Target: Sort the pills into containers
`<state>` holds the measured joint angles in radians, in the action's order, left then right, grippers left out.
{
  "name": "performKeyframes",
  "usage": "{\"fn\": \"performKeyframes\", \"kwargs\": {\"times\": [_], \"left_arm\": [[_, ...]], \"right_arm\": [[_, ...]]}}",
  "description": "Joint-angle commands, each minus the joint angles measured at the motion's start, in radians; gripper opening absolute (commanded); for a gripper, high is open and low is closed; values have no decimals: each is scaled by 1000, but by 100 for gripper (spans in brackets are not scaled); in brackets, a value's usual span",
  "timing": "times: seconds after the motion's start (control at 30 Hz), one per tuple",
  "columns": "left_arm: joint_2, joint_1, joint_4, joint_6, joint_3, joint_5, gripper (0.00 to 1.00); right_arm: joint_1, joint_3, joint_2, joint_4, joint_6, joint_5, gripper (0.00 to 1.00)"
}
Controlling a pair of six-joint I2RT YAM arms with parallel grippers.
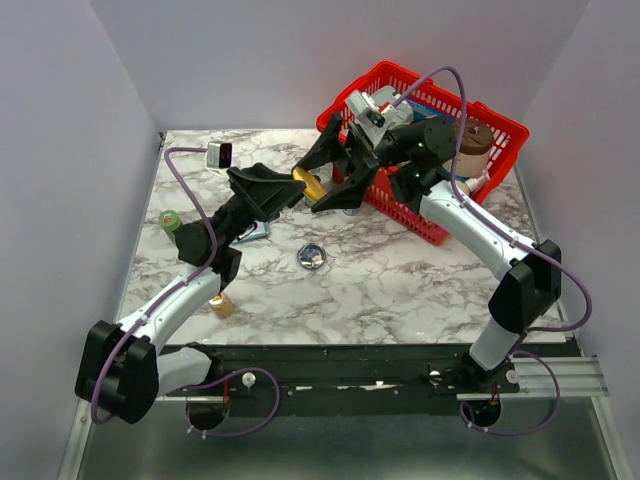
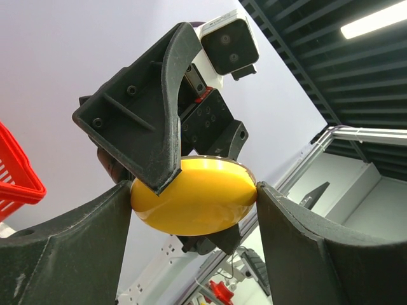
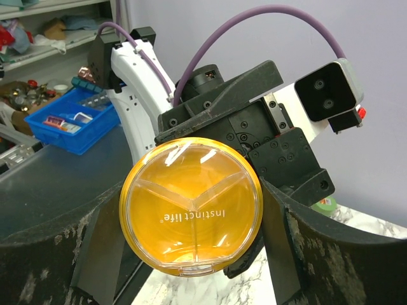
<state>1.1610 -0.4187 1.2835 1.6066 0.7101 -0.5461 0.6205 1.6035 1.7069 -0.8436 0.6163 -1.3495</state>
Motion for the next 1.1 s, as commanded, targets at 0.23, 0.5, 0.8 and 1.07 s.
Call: {"fn": "performKeyframes", "kwargs": {"times": [0.23, 0.5, 0.8, 1.07], "left_arm": [[2, 23, 353, 76, -34, -100, 38], [12, 37, 372, 95, -43, -103, 35], [31, 58, 401, 125, -35, -153, 34], [45, 74, 405, 148, -26, -199, 34]], "right_arm": [[-22, 9, 13, -143, 135, 58, 44], [-22, -25, 3, -173, 146, 121, 40], [-30, -30, 19, -229, 220, 171, 40], [-47, -20, 34, -299, 304, 196, 41]]}}
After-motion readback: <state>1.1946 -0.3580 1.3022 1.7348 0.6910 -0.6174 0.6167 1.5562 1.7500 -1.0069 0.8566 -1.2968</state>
